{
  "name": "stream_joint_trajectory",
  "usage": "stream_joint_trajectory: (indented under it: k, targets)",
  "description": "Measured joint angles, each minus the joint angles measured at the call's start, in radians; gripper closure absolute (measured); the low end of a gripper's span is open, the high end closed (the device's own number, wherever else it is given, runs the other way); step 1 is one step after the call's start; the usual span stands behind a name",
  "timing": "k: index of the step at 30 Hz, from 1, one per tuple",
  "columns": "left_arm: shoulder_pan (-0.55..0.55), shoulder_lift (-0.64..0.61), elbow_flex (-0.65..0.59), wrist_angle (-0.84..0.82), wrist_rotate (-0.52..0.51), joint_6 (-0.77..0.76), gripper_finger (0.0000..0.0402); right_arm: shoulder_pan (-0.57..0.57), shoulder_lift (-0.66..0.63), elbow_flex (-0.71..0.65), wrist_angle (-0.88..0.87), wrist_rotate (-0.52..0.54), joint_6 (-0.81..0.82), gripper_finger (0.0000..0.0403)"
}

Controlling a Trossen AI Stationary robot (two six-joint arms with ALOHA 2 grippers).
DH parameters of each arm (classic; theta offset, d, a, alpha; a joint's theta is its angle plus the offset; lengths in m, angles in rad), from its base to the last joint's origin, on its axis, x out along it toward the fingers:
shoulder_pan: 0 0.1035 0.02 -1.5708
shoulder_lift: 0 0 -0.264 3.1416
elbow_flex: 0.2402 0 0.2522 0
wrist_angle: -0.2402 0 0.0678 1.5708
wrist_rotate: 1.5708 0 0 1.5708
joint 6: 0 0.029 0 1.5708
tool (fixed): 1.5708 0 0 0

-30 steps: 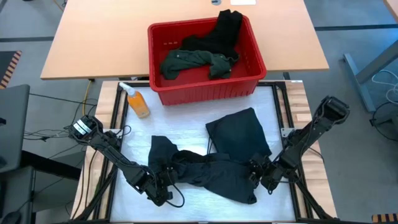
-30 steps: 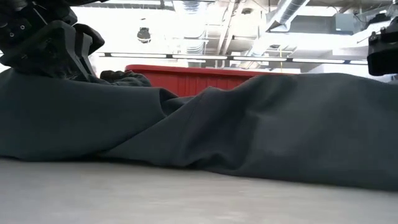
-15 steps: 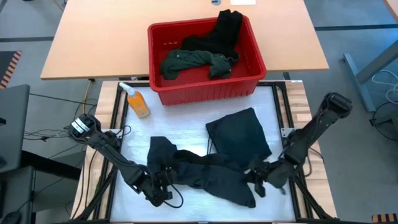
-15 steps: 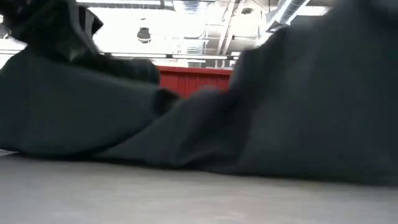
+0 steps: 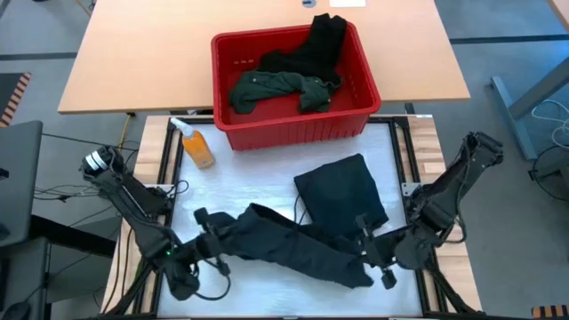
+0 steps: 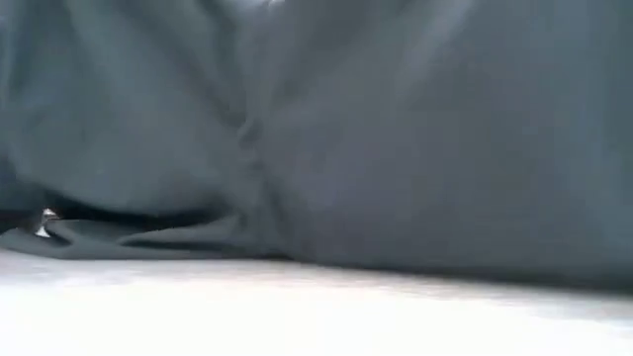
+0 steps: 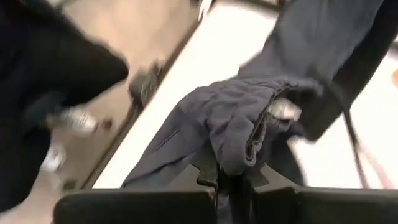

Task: Fold Laundry from Bin
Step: Fold the dark blue shorts

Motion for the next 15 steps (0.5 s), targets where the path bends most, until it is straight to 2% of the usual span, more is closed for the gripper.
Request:
stream_joint_trajectory:
  k: [3,6,12,15]
  targets:
    - [0.001,0.004,0.000,-0.058,0.240,-0.181,0.0389,0.000,0.082,-0.001,-0.058,-0.047,0.120,0.0370]
    - [0.002,0.047,0.000,-0.087,0.445,-0.321,0.0353,0.000,0.183,-0.001,-0.056,-0.112,0.212,0.0370]
    - [0.010,0.083,0.000,-0.083,0.701,-0.377,0.0256,0.000,0.356,-0.001,0.050,-0.231,0.258,0.0370]
    - [0.015,0.041,0.013,-0.089,0.762,-0.352,0.0218,-0.002,0.400,-0.001,0.063,-0.258,0.284,0.0370]
